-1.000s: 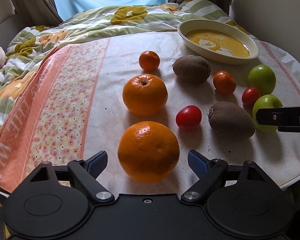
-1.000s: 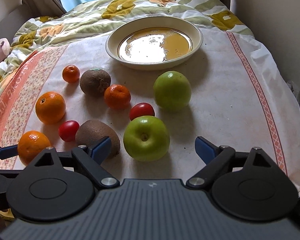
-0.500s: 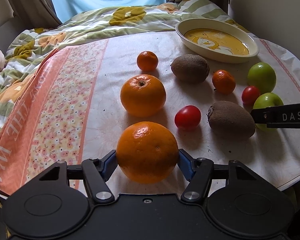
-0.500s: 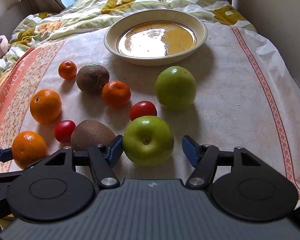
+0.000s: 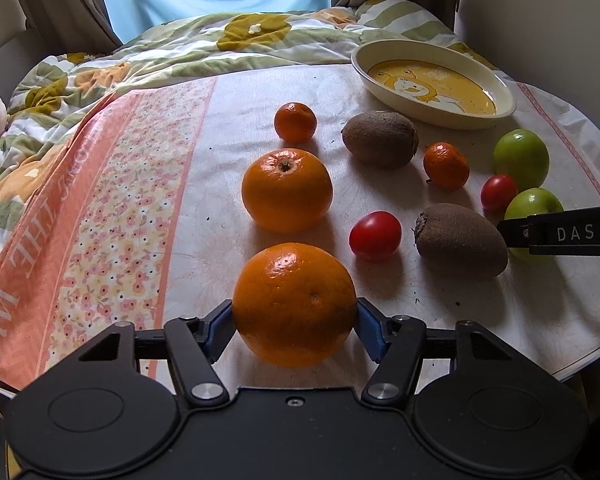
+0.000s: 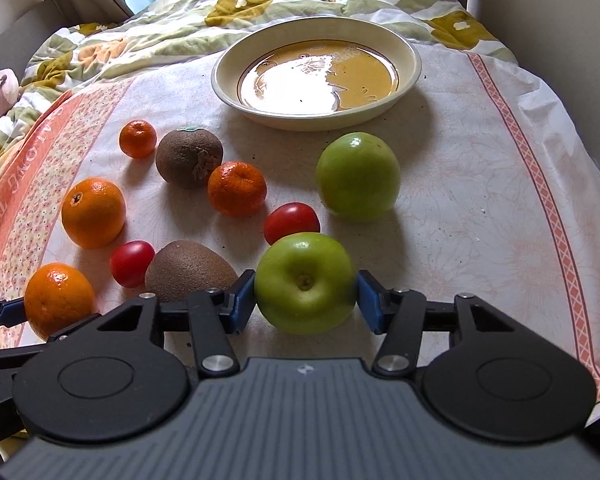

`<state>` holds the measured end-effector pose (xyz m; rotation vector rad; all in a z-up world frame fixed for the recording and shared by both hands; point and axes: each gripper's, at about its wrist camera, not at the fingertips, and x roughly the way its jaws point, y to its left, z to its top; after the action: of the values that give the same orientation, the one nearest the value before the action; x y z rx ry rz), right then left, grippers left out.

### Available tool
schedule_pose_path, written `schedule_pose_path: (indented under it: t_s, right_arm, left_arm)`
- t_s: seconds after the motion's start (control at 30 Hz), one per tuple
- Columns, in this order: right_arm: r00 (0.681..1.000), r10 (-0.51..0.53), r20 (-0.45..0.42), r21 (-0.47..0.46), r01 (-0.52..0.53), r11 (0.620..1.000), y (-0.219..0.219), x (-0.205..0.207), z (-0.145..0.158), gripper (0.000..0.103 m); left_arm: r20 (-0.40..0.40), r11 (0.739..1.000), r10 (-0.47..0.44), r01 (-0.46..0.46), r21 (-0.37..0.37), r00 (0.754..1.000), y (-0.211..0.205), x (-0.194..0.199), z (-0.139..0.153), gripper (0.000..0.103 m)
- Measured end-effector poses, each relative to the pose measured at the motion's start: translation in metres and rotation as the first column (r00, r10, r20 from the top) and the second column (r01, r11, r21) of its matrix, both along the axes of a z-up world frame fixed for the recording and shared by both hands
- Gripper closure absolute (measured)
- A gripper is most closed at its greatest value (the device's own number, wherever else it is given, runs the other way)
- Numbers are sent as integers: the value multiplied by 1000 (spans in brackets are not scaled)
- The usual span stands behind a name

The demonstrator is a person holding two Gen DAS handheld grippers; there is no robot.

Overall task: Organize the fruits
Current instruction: 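Grasp the large orange with the left tool while the right tool grasps a green apple, then carry the orange and green apple to the cream bowl with both tools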

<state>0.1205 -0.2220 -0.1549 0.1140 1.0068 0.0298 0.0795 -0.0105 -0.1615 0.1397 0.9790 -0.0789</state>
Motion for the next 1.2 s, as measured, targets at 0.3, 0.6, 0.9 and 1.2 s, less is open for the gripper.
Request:
schedule_pose_path:
  t_s: [0.3,0.6,0.9,1.2]
  right_arm:
    - [1000,10,-1,23,-10,1000,-5,0,1,35]
    - [1000,23,19,31,-24,999,-10,-3,16,35]
    - [997,45,69,42,-48,998,-27,-5,57,35]
    - [981,57,187,35,-65,997,-57,11,115,35]
  left_arm:
    - [4,1000,22,-22,-6,1000,1,-1,2,36]
    - [29,999,44,-43,-16,999,1,-4,19,36]
    - [110,998,55,-53,-19,992,-9,-3,68,36]
    - [239,998,43,-33,-45,970,-33,18,124,36]
